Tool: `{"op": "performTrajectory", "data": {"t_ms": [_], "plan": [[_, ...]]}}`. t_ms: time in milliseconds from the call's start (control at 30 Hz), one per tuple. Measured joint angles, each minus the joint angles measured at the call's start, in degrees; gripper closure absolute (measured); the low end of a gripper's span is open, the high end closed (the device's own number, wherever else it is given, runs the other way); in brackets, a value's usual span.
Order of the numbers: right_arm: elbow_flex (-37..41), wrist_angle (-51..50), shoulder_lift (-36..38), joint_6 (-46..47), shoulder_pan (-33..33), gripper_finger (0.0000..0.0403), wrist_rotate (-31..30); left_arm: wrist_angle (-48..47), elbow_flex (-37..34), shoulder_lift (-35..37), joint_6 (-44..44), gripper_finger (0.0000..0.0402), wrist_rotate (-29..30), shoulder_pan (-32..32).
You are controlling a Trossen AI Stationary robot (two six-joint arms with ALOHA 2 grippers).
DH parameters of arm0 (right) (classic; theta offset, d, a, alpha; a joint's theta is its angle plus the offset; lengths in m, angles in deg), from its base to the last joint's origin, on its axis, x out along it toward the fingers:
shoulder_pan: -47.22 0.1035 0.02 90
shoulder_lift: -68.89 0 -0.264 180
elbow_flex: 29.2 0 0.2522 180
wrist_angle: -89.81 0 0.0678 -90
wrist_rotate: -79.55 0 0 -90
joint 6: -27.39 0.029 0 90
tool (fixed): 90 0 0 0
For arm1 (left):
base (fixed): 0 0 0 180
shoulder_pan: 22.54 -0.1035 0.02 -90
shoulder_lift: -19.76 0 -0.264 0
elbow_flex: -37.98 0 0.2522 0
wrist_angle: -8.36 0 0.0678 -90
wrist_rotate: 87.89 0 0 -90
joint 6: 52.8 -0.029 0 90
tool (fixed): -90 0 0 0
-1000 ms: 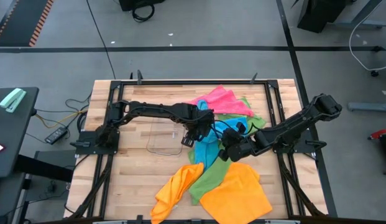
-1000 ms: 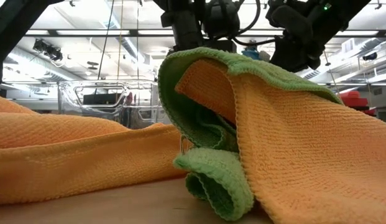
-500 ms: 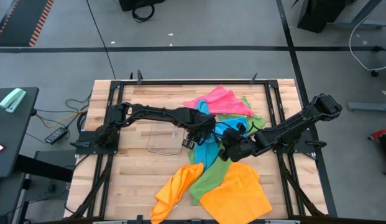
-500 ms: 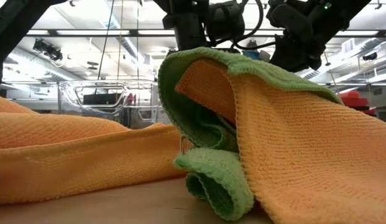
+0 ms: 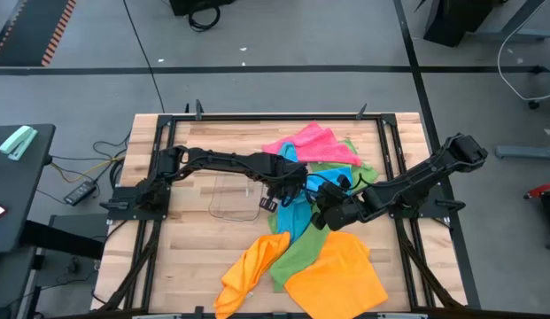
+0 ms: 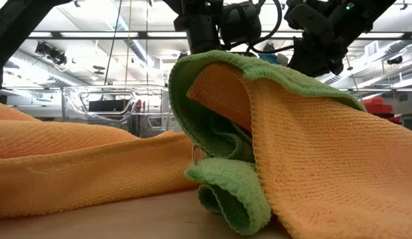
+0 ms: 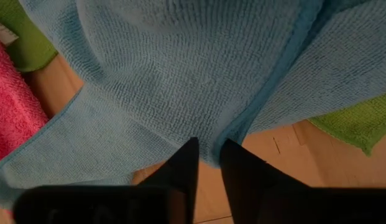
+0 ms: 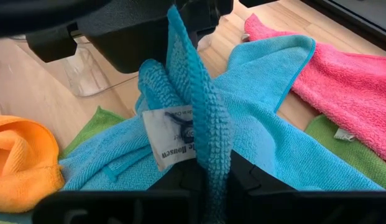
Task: Fold microfiber towels
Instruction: Fold the left blue towel
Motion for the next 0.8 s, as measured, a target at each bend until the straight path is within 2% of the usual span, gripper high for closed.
{"op": "performTrajectory", "data": {"t_ms": [133,333,800], "plan": [[0.0,0.0,0.0,0.0,0.0,0.0366,0.0,0.0,0.0,0.0,0.0,0.0390,-0.7,0.0],[0.0,0.0,0.0,0.1,0.0,0.0366,0.9,0.0,0.0,0.2,-4.4,0.0390,-1.3,0.0],[-0.1,5.0,0.0,0.0,0.0,0.0366,10.8,-6.7,8.3,0.7,-12.1,0.0396,-2.1,-0.9]]}}
